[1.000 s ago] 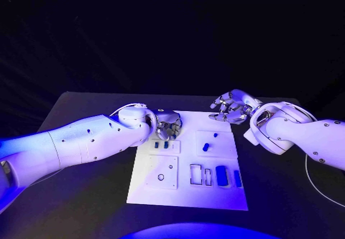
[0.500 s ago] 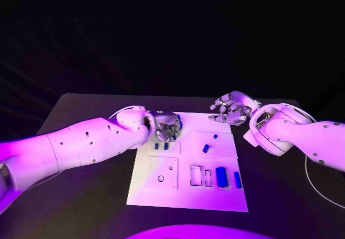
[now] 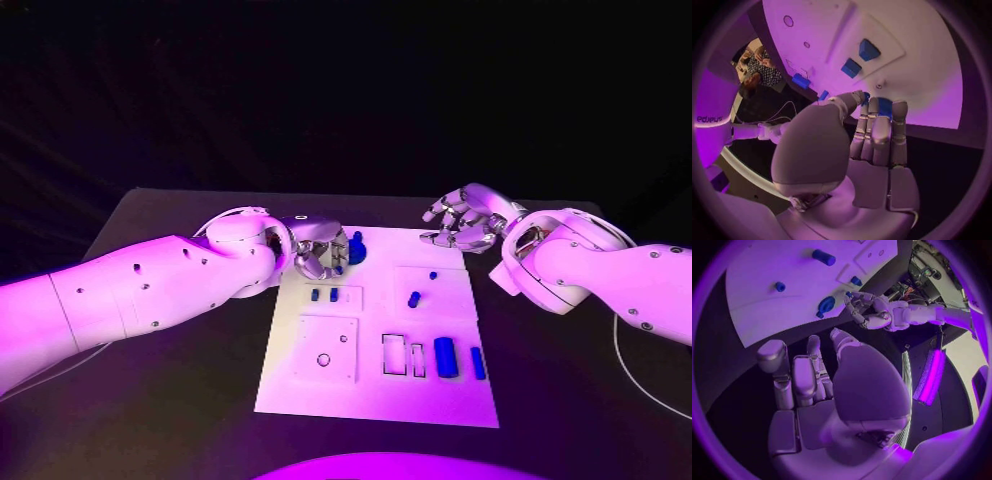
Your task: Assemble the parts on the task board
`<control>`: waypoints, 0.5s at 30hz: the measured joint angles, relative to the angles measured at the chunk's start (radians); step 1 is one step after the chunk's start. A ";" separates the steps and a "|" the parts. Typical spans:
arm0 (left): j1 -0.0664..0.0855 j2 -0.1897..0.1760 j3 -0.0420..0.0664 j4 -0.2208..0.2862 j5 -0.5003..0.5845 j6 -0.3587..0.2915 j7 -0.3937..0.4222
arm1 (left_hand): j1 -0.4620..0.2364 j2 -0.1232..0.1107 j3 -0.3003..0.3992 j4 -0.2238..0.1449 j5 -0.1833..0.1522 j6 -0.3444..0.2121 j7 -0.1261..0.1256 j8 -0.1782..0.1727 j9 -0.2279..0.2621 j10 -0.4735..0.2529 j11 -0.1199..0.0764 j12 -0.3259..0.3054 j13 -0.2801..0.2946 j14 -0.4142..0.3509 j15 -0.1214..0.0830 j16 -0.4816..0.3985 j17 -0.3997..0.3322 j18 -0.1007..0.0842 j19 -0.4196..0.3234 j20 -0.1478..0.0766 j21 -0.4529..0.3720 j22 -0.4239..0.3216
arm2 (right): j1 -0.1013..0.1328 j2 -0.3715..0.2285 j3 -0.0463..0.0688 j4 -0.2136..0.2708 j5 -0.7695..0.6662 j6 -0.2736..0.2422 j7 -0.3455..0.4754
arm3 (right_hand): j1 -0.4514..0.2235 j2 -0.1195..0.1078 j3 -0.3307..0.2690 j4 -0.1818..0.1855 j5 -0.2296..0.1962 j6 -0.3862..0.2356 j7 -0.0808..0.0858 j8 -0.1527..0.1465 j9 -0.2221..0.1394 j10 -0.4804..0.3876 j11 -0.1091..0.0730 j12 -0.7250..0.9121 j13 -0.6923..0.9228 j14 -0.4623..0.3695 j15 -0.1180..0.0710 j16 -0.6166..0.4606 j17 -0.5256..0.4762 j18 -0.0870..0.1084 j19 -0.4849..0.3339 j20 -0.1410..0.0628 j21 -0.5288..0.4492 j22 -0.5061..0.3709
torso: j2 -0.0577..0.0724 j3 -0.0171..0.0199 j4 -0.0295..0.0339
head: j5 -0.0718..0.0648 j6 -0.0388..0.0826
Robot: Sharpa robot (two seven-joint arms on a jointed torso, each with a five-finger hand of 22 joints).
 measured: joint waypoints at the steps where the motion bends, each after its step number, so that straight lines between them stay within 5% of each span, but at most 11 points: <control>1: 0.000 -0.005 0.001 0.002 0.003 0.000 0.000 | -0.001 -0.001 0.000 0.000 0.000 0.000 0.000 -0.001 0.000 0.003 -0.003 -0.004 0.000 0.000 0.000 0.000 0.000 0.000 0.000 0.000 0.000 0.000 | 0.000 0.000 0.000 0.000 0.000 0.000 0.000 | 0.000 0.000 0.000 0.000 0.000 0.000 0.000 0.000 0.000 0.000 0.000 0.000 0.000 0.000 0.000 0.000 0.000 0.000 0.000 0.000 0.000 0.000 | 0.000 0.0001 0.0002 | 0.001 0.000; 15: 0.000 -0.027 0.005 -0.011 0.022 0.007 -0.006 | -0.010 -0.003 0.000 0.000 0.000 0.005 0.001 -0.006 0.000 0.005 -0.005 -0.005 0.000 0.000 0.000 0.000 0.000 0.000 0.000 0.000 0.000 0.002 | 0.000 -0.002 0.000 0.001 0.000 0.000 -0.001 | 0.000 0.000 0.006 0.000 0.000 0.000 0.000 0.004 0.000 0.001 0.001 0.000 -0.002 0.000 0.000 0.000 0.000 0.000 0.000 0.000 0.000 -0.001 | 0.002 -0.0007 -0.0020 | 0.007 0.001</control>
